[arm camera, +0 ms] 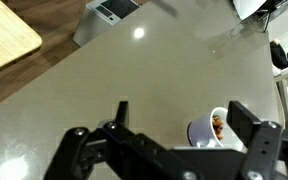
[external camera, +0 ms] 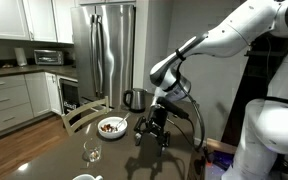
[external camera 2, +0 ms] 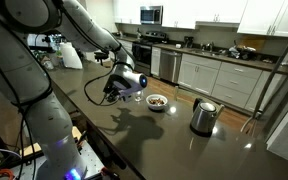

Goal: Pour the contents from the white cup into the white bowl

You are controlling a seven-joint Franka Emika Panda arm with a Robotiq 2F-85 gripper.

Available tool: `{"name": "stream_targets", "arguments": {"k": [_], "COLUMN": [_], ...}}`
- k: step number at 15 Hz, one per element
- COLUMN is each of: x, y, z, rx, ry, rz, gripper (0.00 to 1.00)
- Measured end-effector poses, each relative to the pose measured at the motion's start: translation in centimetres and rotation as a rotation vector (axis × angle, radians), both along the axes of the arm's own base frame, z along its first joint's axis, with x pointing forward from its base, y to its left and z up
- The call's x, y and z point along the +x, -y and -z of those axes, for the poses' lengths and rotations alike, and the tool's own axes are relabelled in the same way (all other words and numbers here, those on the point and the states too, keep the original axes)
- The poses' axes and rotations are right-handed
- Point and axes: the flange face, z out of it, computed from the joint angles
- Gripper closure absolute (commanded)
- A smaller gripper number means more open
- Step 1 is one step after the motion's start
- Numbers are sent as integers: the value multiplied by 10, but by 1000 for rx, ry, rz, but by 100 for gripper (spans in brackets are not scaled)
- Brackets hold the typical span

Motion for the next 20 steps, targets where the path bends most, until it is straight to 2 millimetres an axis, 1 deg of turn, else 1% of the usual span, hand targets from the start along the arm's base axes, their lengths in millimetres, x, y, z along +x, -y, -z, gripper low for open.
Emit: {"name": "stream_targets", "arguments": {"k": [4, 7, 13, 16, 20], "x": [0, 1, 11, 27, 64], "y": [0, 3, 6, 5, -6], "z": [1, 5, 35, 51, 66], "rx": [-2, 3, 14, 37, 86], "ry": [-1, -8, -90, -156, -229], "rz": [2, 36, 166, 245, 339], "gripper": [0, 0, 0, 0, 0]}}
